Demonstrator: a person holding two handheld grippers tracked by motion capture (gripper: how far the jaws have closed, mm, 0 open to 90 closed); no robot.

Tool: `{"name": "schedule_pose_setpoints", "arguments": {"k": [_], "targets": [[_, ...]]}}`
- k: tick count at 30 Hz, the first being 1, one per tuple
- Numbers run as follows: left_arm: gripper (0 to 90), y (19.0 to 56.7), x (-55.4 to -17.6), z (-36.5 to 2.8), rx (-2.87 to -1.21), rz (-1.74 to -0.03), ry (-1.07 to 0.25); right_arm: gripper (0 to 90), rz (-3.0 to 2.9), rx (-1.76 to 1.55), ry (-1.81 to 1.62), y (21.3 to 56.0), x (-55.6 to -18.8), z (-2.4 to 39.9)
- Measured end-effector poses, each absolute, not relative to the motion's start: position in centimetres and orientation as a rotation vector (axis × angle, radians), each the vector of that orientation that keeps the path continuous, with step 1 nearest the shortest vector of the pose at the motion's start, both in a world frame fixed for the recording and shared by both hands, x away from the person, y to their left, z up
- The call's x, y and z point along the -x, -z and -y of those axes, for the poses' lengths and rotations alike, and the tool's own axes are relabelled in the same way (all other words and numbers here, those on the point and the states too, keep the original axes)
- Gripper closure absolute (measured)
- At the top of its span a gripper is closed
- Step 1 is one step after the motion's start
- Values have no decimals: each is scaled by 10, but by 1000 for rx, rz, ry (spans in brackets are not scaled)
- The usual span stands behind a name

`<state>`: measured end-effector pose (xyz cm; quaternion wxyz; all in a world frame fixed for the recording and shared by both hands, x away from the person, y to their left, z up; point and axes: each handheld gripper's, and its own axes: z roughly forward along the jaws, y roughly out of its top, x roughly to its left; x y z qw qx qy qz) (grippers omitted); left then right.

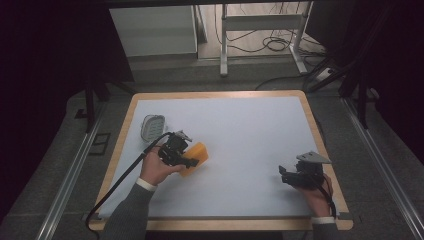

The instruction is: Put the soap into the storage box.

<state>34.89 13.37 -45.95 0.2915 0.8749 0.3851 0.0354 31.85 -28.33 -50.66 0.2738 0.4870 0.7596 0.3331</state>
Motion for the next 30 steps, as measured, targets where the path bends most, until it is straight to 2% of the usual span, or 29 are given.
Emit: {"name": "schedule_pose_setpoints", "arguments": {"k": [30], "targets": [[609,428,-357,-161,-2253,-1067,-165,137,-2024,-1315,-908,503,-317,286]]}}
